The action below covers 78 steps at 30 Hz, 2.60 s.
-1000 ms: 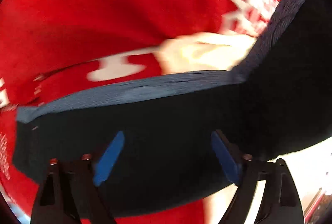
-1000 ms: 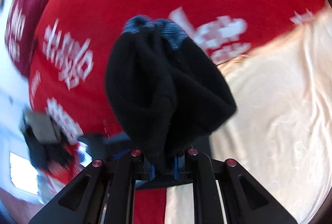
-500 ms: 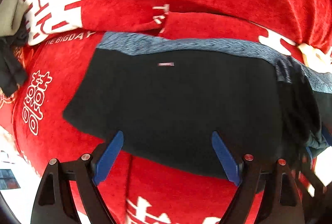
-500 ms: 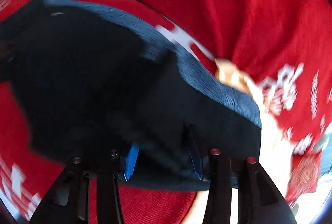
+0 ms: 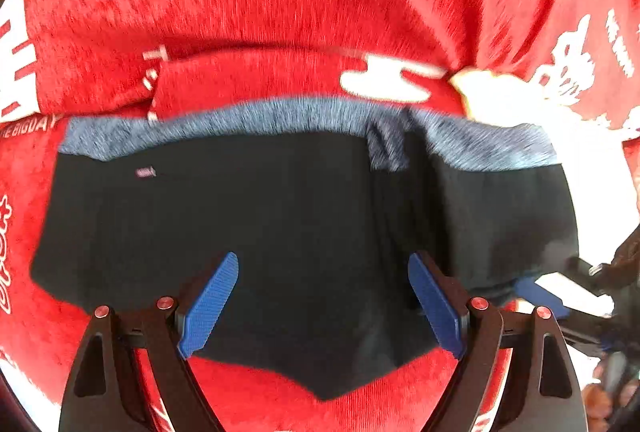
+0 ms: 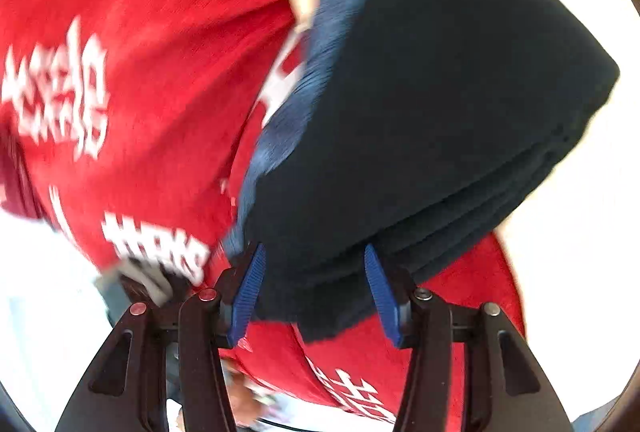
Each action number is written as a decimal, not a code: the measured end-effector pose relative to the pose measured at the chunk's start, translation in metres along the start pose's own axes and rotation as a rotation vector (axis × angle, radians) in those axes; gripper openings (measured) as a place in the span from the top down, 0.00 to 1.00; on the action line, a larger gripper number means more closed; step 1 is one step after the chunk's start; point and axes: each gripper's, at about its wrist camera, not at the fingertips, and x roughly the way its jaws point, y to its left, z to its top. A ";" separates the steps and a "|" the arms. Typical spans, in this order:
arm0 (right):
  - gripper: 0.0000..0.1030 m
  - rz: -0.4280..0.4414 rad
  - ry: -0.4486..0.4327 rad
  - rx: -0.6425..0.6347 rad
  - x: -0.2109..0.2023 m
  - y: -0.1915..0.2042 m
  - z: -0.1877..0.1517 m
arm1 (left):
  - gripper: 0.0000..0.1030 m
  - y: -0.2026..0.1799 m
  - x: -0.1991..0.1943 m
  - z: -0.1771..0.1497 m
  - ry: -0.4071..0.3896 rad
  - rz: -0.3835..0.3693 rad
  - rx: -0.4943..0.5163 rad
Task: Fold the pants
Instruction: 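Lift the strip end with the right gripper and fold it over the rest, then open the right gripper and hold both grippers above the halved pants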
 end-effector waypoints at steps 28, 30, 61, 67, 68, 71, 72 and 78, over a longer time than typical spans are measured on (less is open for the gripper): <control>0.44 -0.196 -0.075 -0.303 -0.062 0.024 0.109 | 0.14 -0.052 -0.030 0.035 -0.091 0.085 0.084; 0.56 -0.152 -0.028 -0.212 -0.048 0.007 0.134 | 0.14 -0.073 -0.019 0.045 -0.087 0.063 0.116; 0.36 -0.501 -0.038 -0.617 -0.061 0.051 0.026 | 0.00 0.004 0.012 0.004 0.062 0.274 -0.057; 0.35 -0.526 0.052 -0.616 -0.011 0.058 0.001 | 0.00 0.011 0.006 -0.016 0.087 0.299 -0.047; 0.35 -0.537 0.063 -0.618 -0.007 0.058 -0.001 | 0.00 0.011 0.004 -0.019 0.089 0.295 -0.050; 0.35 -0.573 0.089 -0.616 -0.007 0.055 -0.015 | 0.00 0.017 0.000 -0.024 0.101 0.285 -0.066; 0.35 -0.581 0.099 -0.616 -0.006 0.054 -0.018 | 0.00 0.018 -0.002 -0.027 0.105 0.285 -0.074; 0.35 -0.629 0.126 -0.652 0.000 0.059 -0.031 | 0.00 0.036 -0.006 -0.039 0.119 0.290 -0.118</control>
